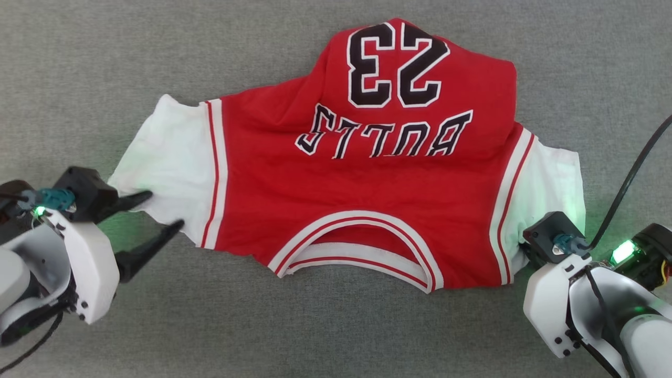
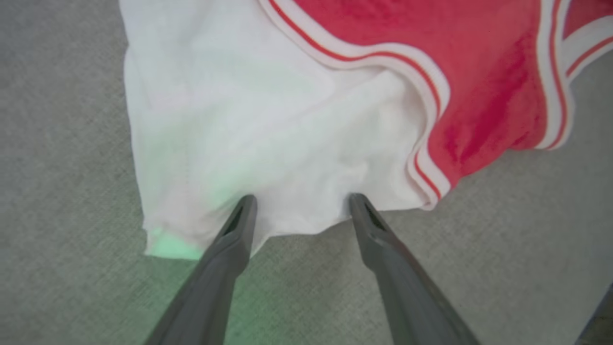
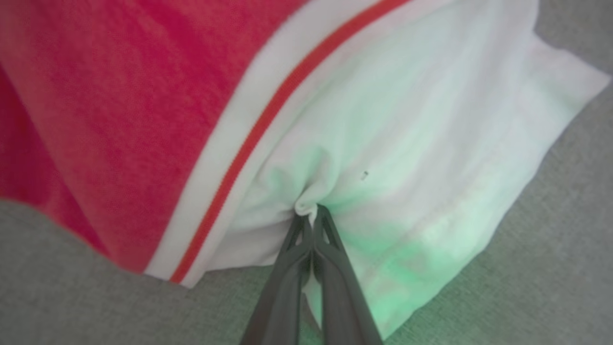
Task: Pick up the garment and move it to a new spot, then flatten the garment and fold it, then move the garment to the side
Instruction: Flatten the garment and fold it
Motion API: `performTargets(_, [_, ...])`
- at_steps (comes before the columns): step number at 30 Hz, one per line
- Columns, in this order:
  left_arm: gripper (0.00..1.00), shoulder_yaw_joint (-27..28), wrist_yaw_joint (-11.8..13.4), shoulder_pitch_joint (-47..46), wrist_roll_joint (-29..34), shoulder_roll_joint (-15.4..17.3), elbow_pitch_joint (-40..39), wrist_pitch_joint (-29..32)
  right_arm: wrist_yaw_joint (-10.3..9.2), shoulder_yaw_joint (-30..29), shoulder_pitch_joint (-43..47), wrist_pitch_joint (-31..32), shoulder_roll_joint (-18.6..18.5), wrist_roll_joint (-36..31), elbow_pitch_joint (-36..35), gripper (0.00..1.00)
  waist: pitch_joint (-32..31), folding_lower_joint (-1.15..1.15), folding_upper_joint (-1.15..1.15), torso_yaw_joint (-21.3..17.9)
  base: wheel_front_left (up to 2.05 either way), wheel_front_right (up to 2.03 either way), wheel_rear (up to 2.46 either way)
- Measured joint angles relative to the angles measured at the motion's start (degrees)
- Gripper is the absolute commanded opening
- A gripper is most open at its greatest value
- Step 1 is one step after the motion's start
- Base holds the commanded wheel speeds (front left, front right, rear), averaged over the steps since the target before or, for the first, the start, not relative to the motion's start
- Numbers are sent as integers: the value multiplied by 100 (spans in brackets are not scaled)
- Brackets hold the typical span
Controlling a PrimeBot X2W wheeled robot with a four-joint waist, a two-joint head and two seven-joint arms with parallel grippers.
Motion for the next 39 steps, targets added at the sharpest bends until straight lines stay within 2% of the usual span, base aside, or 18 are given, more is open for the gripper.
performTargets(5, [100,-18,0,-52,77,-98,234,74,0,29,-54,-14,64,-16,0,0,75,0,0,-70,0,0,0])
performTargets(6, [96,-3,0,-18,93,-105,233,137,0,37,-64,-23,70,-16,1,0,83,0,0,-84,0,0,0])
performTargets(7, [65,10,0,-1,109,-107,225,178,0,47,-79,-26,76,-18,5,0,90,0,0,-98,0,0,0])
performTargets(8, [40,22,0,19,109,-103,210,224,0,53,-90,-34,82,-18,12,0,94,0,0,-111,0,0,0])
performTargets(9, [40,43,0,47,105,-102,177,298,0,59,-102,-46,92,-18,24,0,96,0,0,-124,0,0,0])
performTargets(10, [13,53,1,62,103,-93,148,338,0,65,-109,-67,96,-16,36,0,98,0,0,-135,0,0,0])
performTargets(11, [0,57,2,63,87,-80,134,354,0,67,-111,-76,102,-16,41,0,97,0,0,-144,0,0,0])
performTargets(17, [0,22,1,91,-75,-101,134,285,1,42,-123,-160,148,-14,92,0,65,0,0,-172,0,0,0])
performTargets(22, [0,-45,1,86,-413,-126,176,-198,2,-130,-39,-367,252,-3,75,0,-70,0,0,-187,0,0,0])
performTargets(27, [0,-59,1,66,-1211,-119,37,-1026,0,-681,83,-697,481,-77,-336,0,-278,0,-1,-185,0,0,0])
performTargets(28, [0,-57,1,29,-1541,-62,-109,-1348,0,-907,215,-800,538,-96,-641,0,-360,0,-1,-184,0,0,0])
performTargets(31, [0,10,1,-66,-2060,53,-464,-1617,0,-1221,369,-893,661,-73,-1118,0,-454,0,-1,-169,0,0,0])
performTargets(36, [0,464,1,-271,-2404,119,-829,-1706,0,-1479,227,-1037,750,99,-1577,0,-472,0,-1,-123,0,0,0])
performTargets(39, [0,1312,1,-500,-2359,-101,-584,-1714,-1,-1448,-388,-1191,893,366,-1522,0,-384,0,0,-113,0,0,0])
